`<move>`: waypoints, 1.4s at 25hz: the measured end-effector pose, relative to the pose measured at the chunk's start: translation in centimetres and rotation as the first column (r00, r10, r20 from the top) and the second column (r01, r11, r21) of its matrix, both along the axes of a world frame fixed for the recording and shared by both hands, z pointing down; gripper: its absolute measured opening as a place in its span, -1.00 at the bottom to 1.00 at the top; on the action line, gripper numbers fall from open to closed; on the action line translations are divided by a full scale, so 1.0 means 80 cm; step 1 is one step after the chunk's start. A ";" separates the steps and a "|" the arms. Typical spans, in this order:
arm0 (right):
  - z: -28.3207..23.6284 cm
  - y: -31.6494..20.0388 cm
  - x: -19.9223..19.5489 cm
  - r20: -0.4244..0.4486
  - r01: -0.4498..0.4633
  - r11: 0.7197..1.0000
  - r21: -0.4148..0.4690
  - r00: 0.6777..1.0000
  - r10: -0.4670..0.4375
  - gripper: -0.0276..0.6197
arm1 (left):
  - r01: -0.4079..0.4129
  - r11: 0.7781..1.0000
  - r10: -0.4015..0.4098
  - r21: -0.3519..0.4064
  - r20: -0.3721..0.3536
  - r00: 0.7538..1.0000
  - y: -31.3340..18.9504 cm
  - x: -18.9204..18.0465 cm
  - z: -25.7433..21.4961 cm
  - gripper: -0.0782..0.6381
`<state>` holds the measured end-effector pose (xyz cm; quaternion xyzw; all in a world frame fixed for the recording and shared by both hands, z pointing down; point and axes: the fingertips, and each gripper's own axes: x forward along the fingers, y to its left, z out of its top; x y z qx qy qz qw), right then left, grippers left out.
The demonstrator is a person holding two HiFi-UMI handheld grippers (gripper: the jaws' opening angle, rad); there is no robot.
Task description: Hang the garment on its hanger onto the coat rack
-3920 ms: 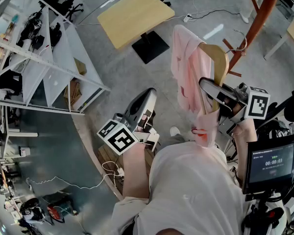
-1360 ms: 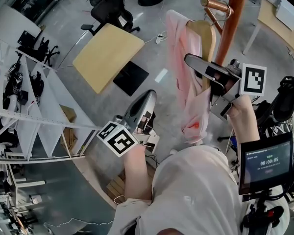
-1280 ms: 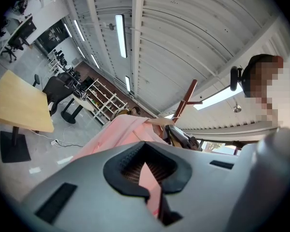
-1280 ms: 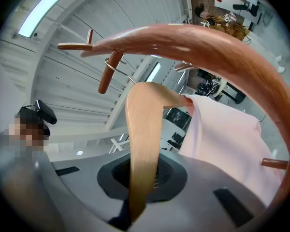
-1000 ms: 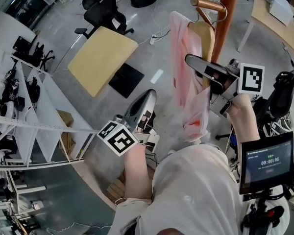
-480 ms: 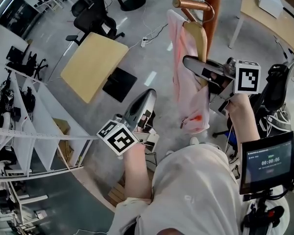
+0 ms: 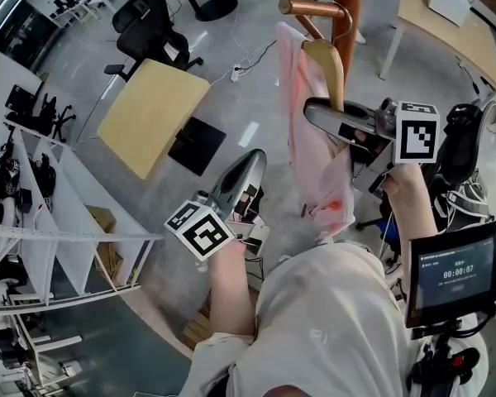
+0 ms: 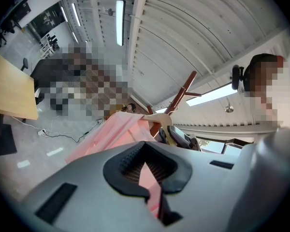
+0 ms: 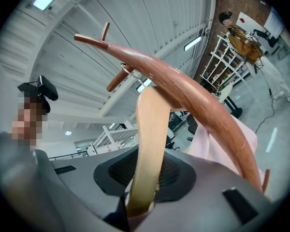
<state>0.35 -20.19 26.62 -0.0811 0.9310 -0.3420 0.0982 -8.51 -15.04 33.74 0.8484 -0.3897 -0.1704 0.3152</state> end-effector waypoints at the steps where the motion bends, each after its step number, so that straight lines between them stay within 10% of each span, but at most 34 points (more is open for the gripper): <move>1: 0.001 0.000 0.000 -0.028 -0.006 1.000 0.010 1.000 0.006 -0.70 | 0.001 1.000 -0.001 0.000 0.000 1.000 -0.001 -0.001 0.000 -0.77; 11: 0.011 -0.003 0.008 -0.239 -0.052 0.992 0.117 0.968 0.079 -0.63 | -0.004 1.000 0.004 -0.002 -0.008 1.000 -0.005 0.001 0.002 -0.76; 28: 0.038 -0.012 0.038 -0.556 -0.015 0.916 0.401 0.790 0.257 -0.60 | -0.008 1.000 0.008 -0.012 -0.018 1.000 -0.007 0.005 0.012 -0.77; 35: 0.045 -0.026 0.051 -0.658 -0.008 0.859 0.513 0.639 0.399 -0.60 | -0.005 1.000 0.005 -0.013 -0.018 1.000 -0.007 0.005 0.013 -0.76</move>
